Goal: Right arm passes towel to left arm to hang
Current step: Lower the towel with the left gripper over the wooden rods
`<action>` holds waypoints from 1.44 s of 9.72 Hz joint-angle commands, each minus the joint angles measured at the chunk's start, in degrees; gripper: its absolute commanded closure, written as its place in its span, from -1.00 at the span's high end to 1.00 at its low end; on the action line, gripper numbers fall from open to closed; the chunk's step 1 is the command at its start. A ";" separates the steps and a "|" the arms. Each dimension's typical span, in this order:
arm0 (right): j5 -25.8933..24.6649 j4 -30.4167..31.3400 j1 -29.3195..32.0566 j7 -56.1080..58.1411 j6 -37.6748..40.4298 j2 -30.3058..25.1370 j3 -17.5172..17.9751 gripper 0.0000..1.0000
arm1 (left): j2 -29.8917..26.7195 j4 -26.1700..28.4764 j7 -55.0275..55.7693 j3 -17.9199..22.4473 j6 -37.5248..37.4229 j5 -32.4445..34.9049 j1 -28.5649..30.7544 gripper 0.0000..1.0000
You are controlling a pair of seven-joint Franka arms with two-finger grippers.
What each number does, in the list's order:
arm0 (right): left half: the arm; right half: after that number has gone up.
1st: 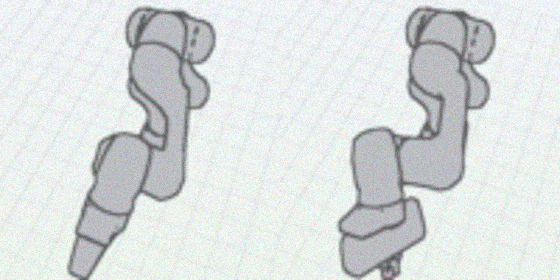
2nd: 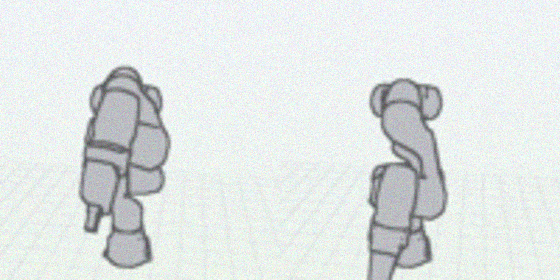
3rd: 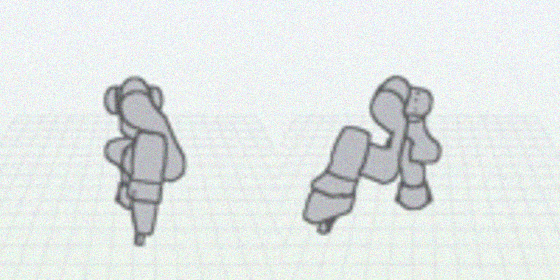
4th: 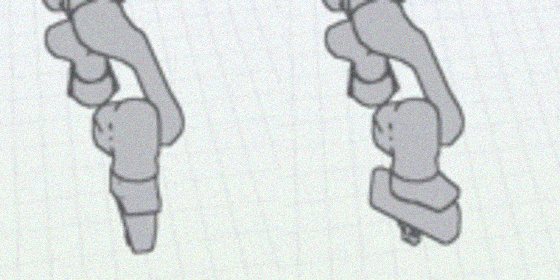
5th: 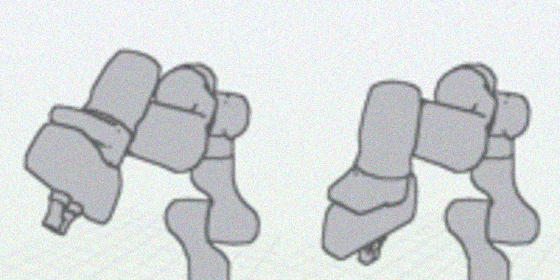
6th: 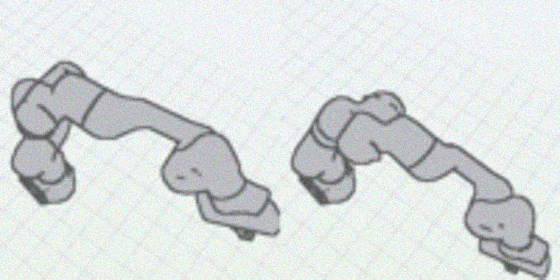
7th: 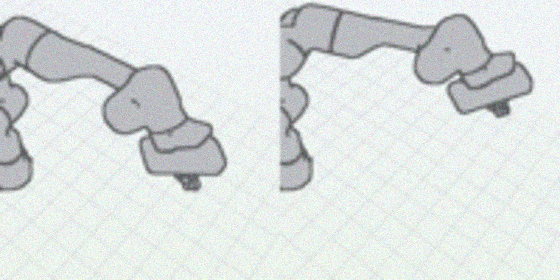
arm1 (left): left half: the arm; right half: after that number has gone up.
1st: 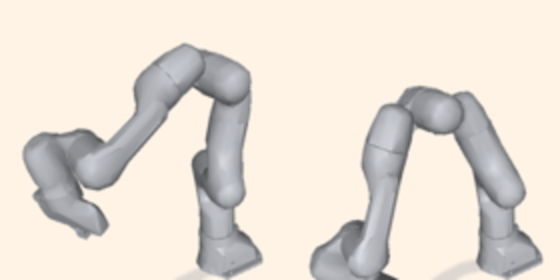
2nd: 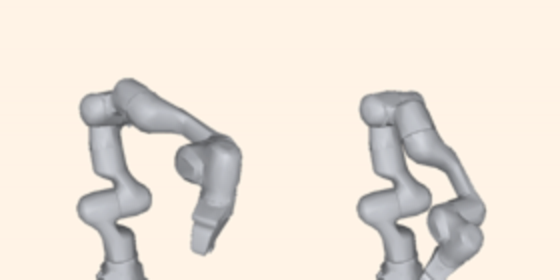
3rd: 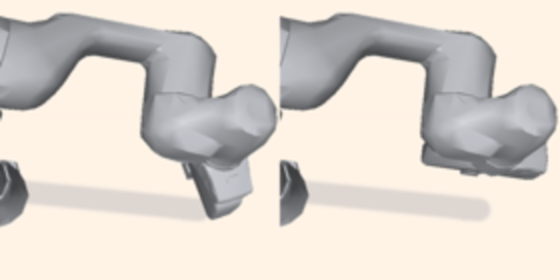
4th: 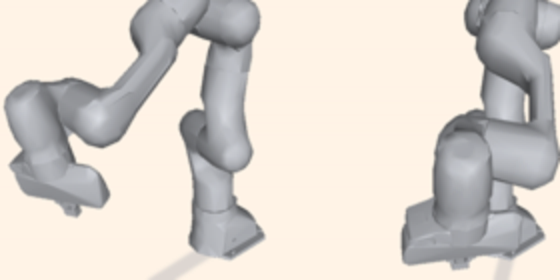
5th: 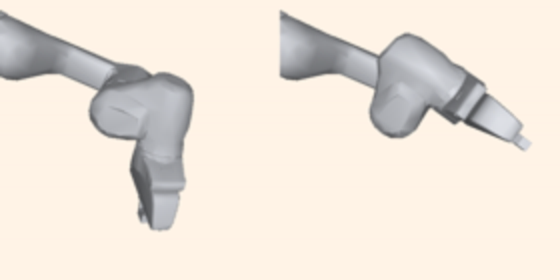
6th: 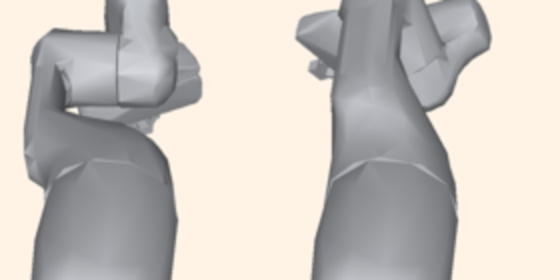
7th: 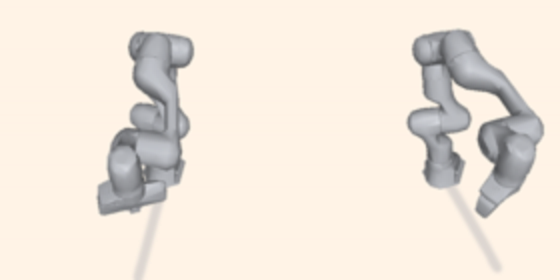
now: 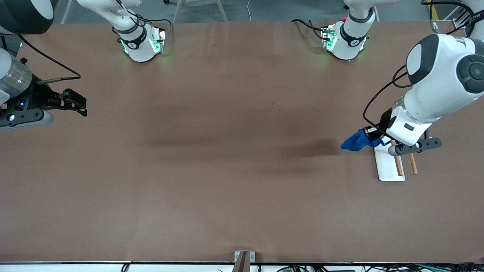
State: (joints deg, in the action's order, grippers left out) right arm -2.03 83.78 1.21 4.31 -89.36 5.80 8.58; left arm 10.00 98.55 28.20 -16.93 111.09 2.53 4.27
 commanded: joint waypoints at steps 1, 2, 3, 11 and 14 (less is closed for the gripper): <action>0.63 2.44 1.52 0.09 -0.99 -2.28 2.40 1.00 | 0.90 2.26 10.60 -0.64 3.16 8.24 -0.67 -1.00; 0.54 2.44 1.52 0.08 -1.34 -2.28 2.58 1.00 | 0.90 2.96 15.52 -0.73 3.17 14.03 -1.02 -1.00; 0.45 2.44 1.00 0.08 -1.61 -2.28 2.58 1.00 | 0.81 3.84 16.88 -0.73 3.17 16.70 -1.11 -1.00; 1.51 4.64 -3.59 -1.58 -4.16 -2.90 -13.50 1.00 | -1.47 3.76 -15.65 8.29 -5.35 8.13 -0.49 -1.00; 1.59 4.29 -1.04 -1.67 -4.25 -2.90 -11.15 1.00 | -0.95 3.49 -32.90 15.85 -5.36 5.30 -0.49 -1.00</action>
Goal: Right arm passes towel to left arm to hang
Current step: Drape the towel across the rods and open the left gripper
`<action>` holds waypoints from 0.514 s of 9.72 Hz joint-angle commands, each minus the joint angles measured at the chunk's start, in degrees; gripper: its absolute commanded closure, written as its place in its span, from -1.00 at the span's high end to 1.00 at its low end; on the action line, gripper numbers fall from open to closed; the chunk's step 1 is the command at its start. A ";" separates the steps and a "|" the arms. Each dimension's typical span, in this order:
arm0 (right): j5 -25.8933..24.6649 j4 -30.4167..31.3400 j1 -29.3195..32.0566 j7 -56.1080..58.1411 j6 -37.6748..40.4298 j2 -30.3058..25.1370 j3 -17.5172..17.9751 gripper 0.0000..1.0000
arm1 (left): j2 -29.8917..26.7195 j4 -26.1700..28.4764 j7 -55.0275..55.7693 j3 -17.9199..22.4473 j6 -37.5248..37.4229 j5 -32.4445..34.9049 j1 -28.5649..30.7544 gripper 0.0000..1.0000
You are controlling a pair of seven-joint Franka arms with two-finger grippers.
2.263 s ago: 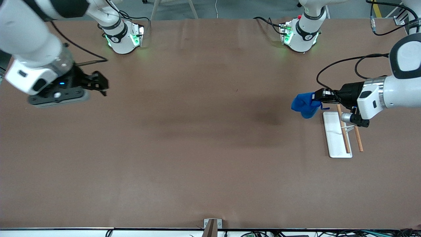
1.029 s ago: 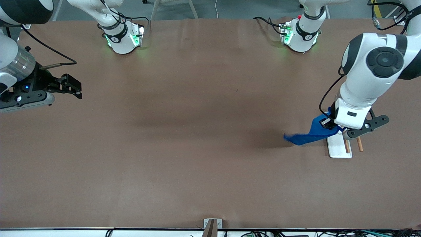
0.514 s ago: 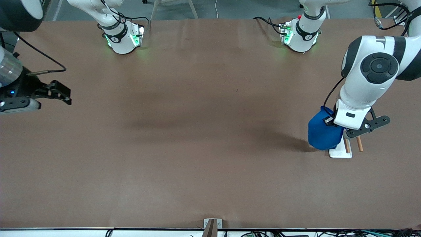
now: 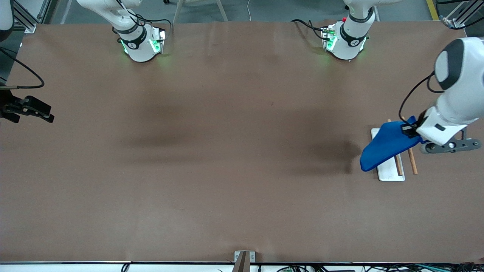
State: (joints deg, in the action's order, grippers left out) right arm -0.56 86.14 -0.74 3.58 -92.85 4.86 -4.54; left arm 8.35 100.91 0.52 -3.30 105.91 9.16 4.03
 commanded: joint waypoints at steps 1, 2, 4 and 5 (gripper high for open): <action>0.04 1.66 1.27 -1.55 -0.41 -2.83 3.21 1.00 | 1.40 0.70 -10.83 4.77 -0.18 -1.42 -0.08 -1.00; 0.04 2.01 1.36 -3.82 0.47 -4.06 3.57 1.00 | 2.98 -0.35 -15.94 7.32 0.08 -2.20 0.01 -1.00; 0.04 1.66 1.27 -3.84 1.00 -3.99 3.57 1.00 | 5.36 -0.97 -20.89 11.46 0.43 -5.63 0.10 -0.99; 0.04 1.57 1.10 -3.84 1.26 -3.99 3.57 1.00 | 6.15 -0.98 -21.43 11.82 1.57 -5.73 0.53 -0.99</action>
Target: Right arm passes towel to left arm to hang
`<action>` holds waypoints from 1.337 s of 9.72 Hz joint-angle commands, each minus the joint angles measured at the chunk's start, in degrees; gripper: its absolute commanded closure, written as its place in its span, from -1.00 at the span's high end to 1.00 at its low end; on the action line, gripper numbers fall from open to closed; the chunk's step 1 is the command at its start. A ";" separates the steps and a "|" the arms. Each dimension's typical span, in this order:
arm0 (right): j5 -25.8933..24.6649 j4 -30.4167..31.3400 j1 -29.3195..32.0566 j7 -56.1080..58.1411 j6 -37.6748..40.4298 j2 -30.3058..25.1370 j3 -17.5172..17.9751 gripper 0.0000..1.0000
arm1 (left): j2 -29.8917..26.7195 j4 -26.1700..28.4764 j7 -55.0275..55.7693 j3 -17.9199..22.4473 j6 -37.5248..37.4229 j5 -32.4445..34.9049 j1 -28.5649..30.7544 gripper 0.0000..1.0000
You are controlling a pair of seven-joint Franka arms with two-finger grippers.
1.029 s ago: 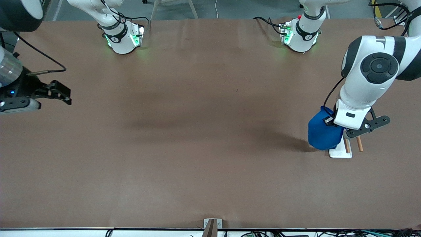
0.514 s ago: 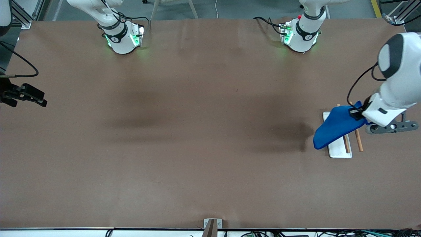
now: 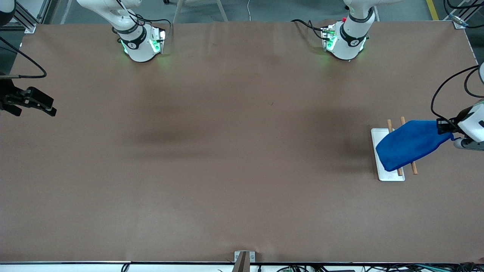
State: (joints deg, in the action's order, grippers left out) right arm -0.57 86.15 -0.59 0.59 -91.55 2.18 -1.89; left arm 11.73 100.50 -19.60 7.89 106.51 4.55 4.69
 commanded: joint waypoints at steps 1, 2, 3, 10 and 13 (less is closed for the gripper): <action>0.13 1.48 0.86 -0.42 0.23 -1.30 0.92 1.00 | 3.90 -0.48 -1.75 0.64 3.07 -1.21 1.01 -0.98; 0.39 1.39 0.86 -0.24 0.14 -1.39 1.01 1.00 | 5.13 -0.48 -2.80 0.64 4.66 -1.21 1.46 -0.97; 0.74 1.30 0.68 -0.24 0.14 -1.39 1.10 1.00 | 6.10 -0.31 -3.24 0.64 6.59 -1.21 2.85 -0.94; 0.13 0.52 0.16 -0.94 4.89 -3.24 6.46 1.00 | 5.68 -2.93 -1.58 -0.68 9.68 -5.24 2.52 1.00; 0.22 0.69 1.20 -0.94 4.80 -3.15 5.93 1.00 | -0.81 -2.42 3.94 -6.91 9.43 -5.43 2.52 1.00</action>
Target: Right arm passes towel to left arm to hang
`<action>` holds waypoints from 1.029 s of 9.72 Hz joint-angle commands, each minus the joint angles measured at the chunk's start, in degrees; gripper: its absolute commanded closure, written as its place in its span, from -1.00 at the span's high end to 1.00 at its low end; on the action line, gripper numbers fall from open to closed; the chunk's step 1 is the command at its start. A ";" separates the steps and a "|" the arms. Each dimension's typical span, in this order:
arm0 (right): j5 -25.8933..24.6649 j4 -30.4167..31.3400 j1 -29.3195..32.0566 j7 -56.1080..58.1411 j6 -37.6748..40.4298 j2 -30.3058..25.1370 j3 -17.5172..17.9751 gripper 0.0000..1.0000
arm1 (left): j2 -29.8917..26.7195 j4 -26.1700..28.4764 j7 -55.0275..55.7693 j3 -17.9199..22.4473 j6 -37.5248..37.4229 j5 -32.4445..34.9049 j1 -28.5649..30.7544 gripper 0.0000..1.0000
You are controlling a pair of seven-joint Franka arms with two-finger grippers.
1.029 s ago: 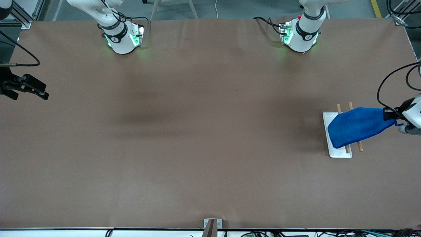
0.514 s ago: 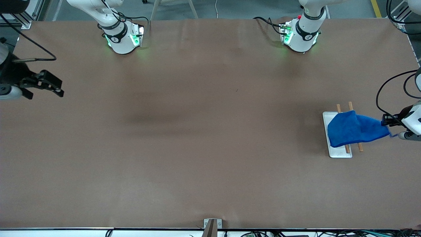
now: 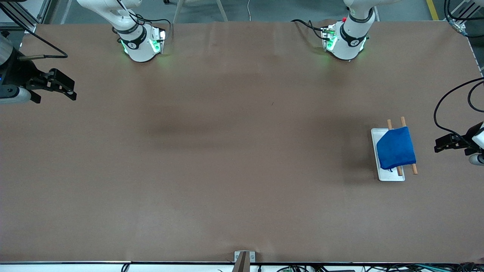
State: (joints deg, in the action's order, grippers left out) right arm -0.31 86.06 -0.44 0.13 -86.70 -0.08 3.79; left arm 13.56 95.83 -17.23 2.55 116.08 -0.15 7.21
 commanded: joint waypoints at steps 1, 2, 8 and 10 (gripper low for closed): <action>-0.05 0.69 1.06 -0.49 -0.22 -0.80 0.25 1.00 | -5.27 3.38 1.59 -1.93 -1.02 -0.82 -0.09 1.00; -0.05 0.69 0.97 -0.49 -0.13 -0.80 0.25 1.00 | -7.73 4.18 1.68 -1.93 -1.90 -0.99 -0.96 1.00; -0.13 0.60 2.02 -0.14 -0.13 -0.71 0.60 1.00 | -11.19 -3.70 7.83 -1.32 -15.67 -1.26 -7.38 1.00; -0.05 0.69 3.25 0.22 -0.13 -0.71 0.87 1.00 | -11.18 -7.31 8.00 -1.32 -21.75 -1.17 -8.26 1.00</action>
State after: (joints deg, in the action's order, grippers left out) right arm -0.31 86.08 1.22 0.20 -86.80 -0.08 3.70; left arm 1.39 90.04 -9.72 0.69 97.98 -0.61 0.04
